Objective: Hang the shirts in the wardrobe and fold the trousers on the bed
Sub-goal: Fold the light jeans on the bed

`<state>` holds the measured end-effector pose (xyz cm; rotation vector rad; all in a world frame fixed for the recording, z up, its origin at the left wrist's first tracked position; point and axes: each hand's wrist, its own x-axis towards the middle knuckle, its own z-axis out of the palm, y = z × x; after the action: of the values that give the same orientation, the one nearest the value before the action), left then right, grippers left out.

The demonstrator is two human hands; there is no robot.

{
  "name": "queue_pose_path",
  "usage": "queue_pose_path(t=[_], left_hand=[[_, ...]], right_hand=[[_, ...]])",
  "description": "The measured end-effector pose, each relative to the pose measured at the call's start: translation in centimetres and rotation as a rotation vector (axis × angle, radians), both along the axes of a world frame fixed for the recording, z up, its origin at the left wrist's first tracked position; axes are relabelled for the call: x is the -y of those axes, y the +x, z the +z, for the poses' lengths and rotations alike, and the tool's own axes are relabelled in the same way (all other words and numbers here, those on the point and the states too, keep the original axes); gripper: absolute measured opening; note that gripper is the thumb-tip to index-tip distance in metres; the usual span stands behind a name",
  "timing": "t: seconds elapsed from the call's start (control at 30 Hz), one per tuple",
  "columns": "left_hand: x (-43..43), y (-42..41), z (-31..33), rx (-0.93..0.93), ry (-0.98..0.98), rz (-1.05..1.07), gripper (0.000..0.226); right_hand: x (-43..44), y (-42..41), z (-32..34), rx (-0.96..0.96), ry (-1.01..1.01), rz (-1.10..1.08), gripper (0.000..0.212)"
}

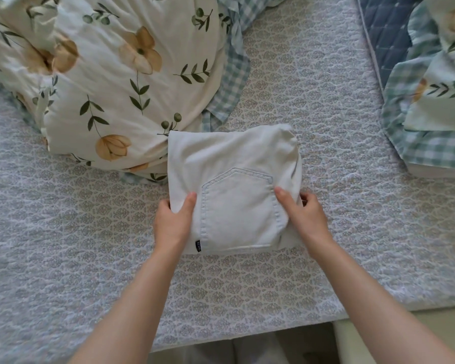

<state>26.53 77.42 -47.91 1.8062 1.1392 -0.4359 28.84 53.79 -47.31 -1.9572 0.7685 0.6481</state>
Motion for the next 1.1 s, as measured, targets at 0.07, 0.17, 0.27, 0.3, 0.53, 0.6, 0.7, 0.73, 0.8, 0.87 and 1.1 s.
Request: queue_pose_path(t=[0.07, 0.17, 0.27, 0.3, 0.53, 0.6, 0.7, 0.73, 0.8, 0.87, 1.1], left_hand=[[-0.1, 0.4, 0.4, -0.032, -0.102, 0.07, 0.049], [-0.1, 0.3, 1.3, -0.092, -0.282, 0.149, 0.047], [0.3, -1.1, 2.2, -0.071, -0.363, 0.19, 0.043], [0.6, -1.7, 2.4, -0.04, -0.358, 0.214, 0.043], [2.0, -6.6, 6.2, 0.166, -0.268, 0.279, 0.023], [1.9, -8.1, 7.7, 0.199, -0.251, 0.31, 0.017], [1.2, -10.5, 10.0, 0.246, -0.238, 0.37, 0.012], [0.9, -11.4, 10.7, 0.257, -0.224, 0.371, 0.013], [0.1, -13.2, 12.3, 0.27, -0.197, 0.367, 0.015], [-0.9, -15.0, 13.9, 0.293, -0.176, 0.376, 0.016], [-5.9, -22.8, 19.4, 0.354, -0.113, 0.575, 0.012]], right_hand=[[0.7, 0.7, 0.0, -0.069, 0.115, -0.024, 0.065], [1.3, 1.2, 0.6, -0.197, 0.33, -0.054, 0.054], [1.8, 0.4, 1.3, -0.287, 0.443, -0.031, 0.043], [1.9, -0.2, 1.3, -0.282, 0.437, -0.044, 0.044], [1.3, -4.5, 5.6, 0.038, 0.183, -0.029, 0.032], [1.0, -5.4, 7.3, 0.106, 0.162, 0.017, 0.03], [0.1, -6.3, 10.3, 0.161, 0.184, 0.094, 0.022], [-0.3, -6.7, 11.2, 0.174, 0.191, 0.123, 0.02], [-1.3, -7.5, 13.0, 0.194, 0.192, 0.178, 0.019], [-2.7, -8.3, 14.8, 0.217, 0.196, 0.229, 0.017], [-9.3, -12.6, 19.5, 0.205, 0.24, 0.393, 0.019]])
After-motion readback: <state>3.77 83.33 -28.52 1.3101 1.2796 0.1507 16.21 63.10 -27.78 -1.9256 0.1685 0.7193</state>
